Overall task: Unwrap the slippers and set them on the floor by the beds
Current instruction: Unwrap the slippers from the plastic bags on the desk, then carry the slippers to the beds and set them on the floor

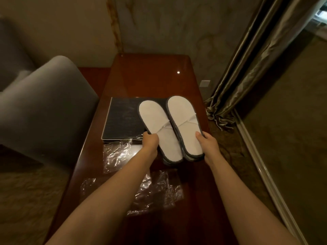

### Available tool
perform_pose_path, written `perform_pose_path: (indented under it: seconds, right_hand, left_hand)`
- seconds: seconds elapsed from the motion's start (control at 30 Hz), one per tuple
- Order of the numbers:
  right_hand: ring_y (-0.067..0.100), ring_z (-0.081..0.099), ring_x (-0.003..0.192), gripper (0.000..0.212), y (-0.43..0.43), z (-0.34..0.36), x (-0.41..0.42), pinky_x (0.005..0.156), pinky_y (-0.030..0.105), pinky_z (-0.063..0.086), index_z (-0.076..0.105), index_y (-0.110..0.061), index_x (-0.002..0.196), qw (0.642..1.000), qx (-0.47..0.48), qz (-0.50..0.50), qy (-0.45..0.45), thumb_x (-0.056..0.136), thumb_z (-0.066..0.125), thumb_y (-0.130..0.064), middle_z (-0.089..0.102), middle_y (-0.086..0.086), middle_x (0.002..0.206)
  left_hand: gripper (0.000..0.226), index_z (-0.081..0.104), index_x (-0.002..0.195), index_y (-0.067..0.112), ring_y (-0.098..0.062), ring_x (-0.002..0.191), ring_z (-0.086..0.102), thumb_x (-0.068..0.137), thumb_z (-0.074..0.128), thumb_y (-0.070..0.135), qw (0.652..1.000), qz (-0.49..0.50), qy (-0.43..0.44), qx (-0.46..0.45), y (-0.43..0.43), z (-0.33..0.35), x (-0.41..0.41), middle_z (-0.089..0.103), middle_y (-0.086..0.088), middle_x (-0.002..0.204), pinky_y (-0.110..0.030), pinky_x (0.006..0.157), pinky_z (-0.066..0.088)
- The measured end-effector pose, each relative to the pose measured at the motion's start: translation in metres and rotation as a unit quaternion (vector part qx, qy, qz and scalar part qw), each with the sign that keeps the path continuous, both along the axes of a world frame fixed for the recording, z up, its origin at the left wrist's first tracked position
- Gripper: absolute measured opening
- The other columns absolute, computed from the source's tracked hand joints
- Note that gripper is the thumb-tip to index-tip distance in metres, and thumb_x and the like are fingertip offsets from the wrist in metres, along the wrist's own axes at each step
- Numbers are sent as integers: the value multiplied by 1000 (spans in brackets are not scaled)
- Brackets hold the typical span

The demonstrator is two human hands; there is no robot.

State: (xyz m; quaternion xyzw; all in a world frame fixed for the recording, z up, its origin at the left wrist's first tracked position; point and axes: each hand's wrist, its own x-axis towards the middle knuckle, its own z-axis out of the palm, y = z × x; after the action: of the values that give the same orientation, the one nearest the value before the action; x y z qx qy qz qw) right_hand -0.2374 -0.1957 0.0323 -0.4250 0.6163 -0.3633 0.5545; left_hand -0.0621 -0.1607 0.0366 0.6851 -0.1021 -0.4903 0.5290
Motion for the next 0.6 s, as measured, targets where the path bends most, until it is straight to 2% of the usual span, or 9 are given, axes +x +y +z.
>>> perform_pose_path:
  seconds: [0.1, 0.17, 0.27, 0.4, 0.47, 0.6]
  right_hand:
    - [23, 63, 95, 30, 7, 17, 0, 84, 38, 54, 60, -10, 119, 1000, -26, 7, -16, 92, 55, -23, 65, 4, 102]
    - [23, 63, 94, 31, 13, 29, 5, 86, 39, 54, 60, -10, 120, 998, -49, 15, -28, 92, 55, -22, 65, 5, 104]
    - [16, 64, 84, 29, 27, 44, 20, 75, 32, 54, 61, -11, 118, 995, -79, 44, -51, 92, 55, -21, 66, 3, 100]
    - [14, 64, 84, 28, 55, 54, 60, 72, 30, 56, 60, -14, 118, 987, -98, 114, -61, 93, 54, -24, 67, 3, 102]
    - [9, 62, 80, 29, 73, 55, 86, 66, 24, 53, 59, -14, 119, 980, -115, 154, -55, 93, 53, -26, 66, 0, 98]
    - [5, 58, 74, 29, 112, 58, 142, 48, 11, 46, 54, -14, 118, 963, -121, 232, -60, 94, 51, -29, 60, -9, 86]
  left_hand:
    - [41, 44, 129, 4, -33, 112, 55, 89, 38, 0, 999, 4, -40, -23, 15, 22, 6, 56, -18, 126, -47, 99, 48]
    - [38, 46, 129, 5, -31, 109, 57, 91, 43, 3, 997, 13, -55, -46, 30, 37, 12, 58, -17, 124, -43, 92, 50]
    - [36, 48, 128, 7, -27, 99, 58, 92, 48, 6, 994, 50, -58, -80, 59, 57, 24, 59, -15, 122, -37, 80, 49]
    - [38, 48, 132, 11, -28, 107, 59, 94, 45, 9, 986, 109, -74, -100, 106, 69, 51, 59, -11, 127, -46, 95, 50]
    - [39, 48, 132, 11, -28, 106, 59, 94, 43, 8, 981, 145, -82, -98, 132, 74, 69, 58, -10, 129, -46, 97, 48]
    - [47, 45, 135, 8, -36, 116, 54, 90, 40, -3, 967, 215, -107, -89, 187, 82, 110, 55, -16, 132, -52, 101, 45]
